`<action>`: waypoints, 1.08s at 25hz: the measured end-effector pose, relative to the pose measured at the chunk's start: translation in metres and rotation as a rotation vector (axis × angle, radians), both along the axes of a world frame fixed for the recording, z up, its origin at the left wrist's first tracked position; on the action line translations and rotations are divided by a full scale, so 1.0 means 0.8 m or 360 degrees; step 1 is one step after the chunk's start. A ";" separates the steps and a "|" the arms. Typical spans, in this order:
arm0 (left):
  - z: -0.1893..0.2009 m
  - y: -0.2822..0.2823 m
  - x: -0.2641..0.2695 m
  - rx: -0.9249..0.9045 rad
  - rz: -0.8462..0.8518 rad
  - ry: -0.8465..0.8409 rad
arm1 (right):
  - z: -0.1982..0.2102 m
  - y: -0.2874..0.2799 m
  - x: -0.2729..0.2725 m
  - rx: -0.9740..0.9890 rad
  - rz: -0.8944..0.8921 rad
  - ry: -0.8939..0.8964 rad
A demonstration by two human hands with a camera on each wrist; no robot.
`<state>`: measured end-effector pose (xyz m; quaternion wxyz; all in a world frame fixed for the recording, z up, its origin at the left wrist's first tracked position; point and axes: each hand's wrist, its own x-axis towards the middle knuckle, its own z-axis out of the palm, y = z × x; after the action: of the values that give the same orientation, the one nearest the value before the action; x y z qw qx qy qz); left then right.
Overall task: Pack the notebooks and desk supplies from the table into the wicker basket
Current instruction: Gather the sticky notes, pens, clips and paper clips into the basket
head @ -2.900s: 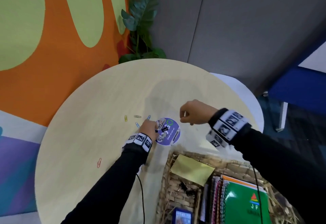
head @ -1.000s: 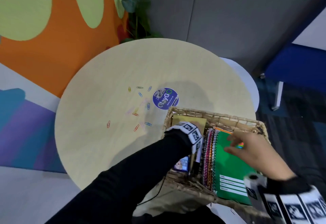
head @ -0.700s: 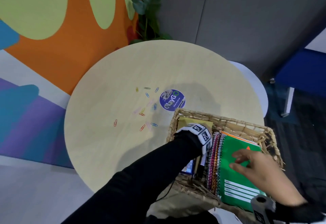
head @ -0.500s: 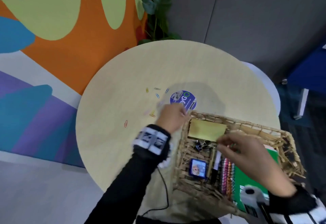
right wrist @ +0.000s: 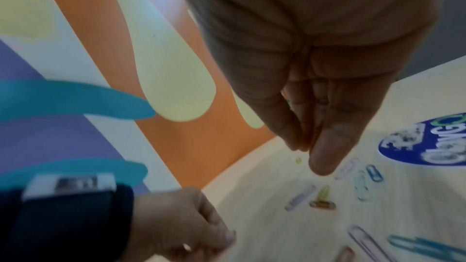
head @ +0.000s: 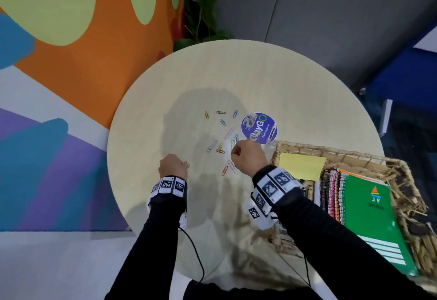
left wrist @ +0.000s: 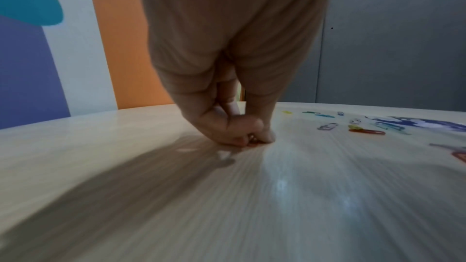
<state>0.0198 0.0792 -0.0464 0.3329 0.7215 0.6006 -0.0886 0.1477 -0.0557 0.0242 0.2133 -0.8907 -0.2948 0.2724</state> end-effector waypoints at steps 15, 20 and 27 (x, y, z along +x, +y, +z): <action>-0.031 -0.005 -0.004 0.0159 -0.0399 0.0031 | -0.040 0.050 -0.016 -0.0814 0.0807 -0.0229; -0.030 -0.009 -0.002 0.0214 -0.0419 0.0015 | -0.031 0.040 -0.022 -0.0708 0.0848 -0.0226; 0.039 -0.060 0.024 0.0158 -0.0461 -0.0541 | 0.097 -0.059 0.040 -0.0229 0.0523 -0.0333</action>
<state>0.0390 0.0309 -0.0149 0.3772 0.8203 0.4296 0.0171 0.1798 -0.1028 0.1016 0.0701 -0.8670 -0.4366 0.2298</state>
